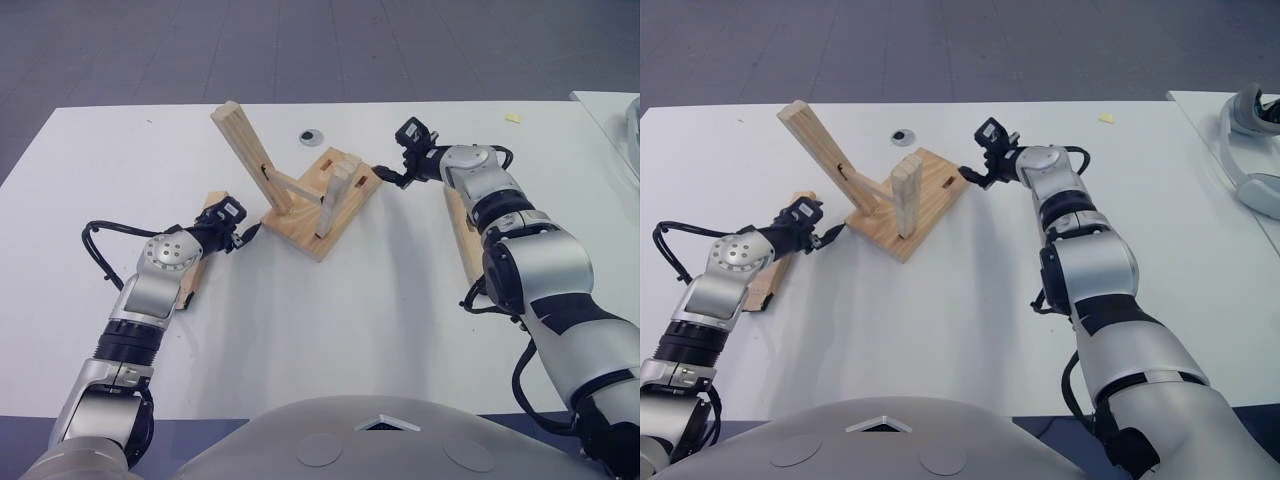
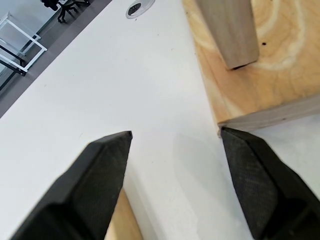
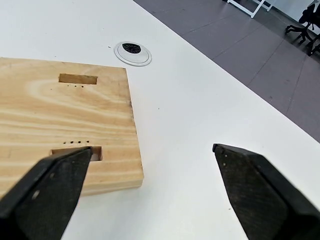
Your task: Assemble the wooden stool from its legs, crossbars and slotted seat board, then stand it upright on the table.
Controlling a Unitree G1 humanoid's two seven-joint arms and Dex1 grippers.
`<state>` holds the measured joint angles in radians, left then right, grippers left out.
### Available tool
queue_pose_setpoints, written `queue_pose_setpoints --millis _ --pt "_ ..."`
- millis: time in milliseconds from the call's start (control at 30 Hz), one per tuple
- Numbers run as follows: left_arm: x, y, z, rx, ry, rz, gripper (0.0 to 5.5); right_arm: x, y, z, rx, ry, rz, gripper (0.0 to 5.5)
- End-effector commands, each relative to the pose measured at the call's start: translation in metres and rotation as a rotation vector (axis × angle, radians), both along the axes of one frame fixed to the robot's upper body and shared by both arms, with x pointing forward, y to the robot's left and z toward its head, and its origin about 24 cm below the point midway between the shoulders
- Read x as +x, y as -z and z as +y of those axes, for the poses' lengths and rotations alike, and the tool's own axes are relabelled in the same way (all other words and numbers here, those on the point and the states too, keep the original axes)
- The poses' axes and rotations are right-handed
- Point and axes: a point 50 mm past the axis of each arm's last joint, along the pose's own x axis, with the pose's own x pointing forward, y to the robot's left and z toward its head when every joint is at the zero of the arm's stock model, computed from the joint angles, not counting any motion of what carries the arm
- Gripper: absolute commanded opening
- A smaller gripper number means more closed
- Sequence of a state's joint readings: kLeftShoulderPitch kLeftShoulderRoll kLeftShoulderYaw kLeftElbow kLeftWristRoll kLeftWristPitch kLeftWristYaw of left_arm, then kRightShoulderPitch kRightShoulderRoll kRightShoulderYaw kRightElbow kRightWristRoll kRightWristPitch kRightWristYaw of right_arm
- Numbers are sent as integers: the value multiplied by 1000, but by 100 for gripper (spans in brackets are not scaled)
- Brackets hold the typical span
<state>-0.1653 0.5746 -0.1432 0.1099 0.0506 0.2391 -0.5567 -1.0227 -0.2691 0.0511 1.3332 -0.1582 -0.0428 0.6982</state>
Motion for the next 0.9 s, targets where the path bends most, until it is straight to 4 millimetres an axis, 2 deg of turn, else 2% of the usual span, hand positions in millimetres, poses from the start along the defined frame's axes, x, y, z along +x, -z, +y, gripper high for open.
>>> queue_pose_setpoints --millis 33,300,533,767,900 --pt "4 -5 -2 9 22 -22 330 -3 3 -5 7 -15 30 450" --pt "6 -9 -1 21 51 -22 330 -20 25 -10 34 -123 144 450" --pt "14 -17 -2 37 81 -63 330 -25 31 -14 35 -139 143 450" --pt "60 -40 0 86 31 -226 330 -24 29 -27 38 -81 101 450" --pt "65 -43 -9 28 54 -261 330 -20 22 -34 48 -42 62 450"
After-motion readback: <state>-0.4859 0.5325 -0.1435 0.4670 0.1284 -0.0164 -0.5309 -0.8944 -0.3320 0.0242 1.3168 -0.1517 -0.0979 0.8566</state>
